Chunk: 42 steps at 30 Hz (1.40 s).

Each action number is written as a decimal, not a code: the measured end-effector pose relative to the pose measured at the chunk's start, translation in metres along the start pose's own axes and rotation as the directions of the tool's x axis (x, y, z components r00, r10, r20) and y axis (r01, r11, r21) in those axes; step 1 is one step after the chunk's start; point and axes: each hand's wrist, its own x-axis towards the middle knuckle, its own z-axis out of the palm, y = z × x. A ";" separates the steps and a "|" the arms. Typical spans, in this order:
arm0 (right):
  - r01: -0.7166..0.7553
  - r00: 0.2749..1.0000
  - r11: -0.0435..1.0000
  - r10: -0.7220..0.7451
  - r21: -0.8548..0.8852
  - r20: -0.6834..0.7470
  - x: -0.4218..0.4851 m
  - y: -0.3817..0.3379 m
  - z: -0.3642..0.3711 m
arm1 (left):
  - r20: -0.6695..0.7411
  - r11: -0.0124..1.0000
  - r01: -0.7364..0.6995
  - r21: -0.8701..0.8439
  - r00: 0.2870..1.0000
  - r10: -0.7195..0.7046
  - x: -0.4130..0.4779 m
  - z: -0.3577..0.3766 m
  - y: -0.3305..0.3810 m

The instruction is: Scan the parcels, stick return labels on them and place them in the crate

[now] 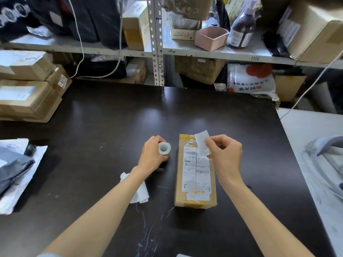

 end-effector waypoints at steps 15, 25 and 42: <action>-0.249 0.968 0.963 0.248 0.107 0.025 0.003 -0.002 0.013 | -0.096 0.817 -0.534 0.219 0.821 0.562 -0.045 0.006 0.084; -0.474 0.862 0.682 0.230 0.557 0.453 -0.012 0.001 0.001 | 0.020 0.760 -0.043 -0.648 0.997 0.074 -0.038 -0.012 0.099; -0.126 0.970 0.991 0.131 -0.035 0.206 -0.042 0.014 -0.030 | 0.025 0.981 -0.095 -0.167 0.995 0.100 -0.078 -0.005 0.080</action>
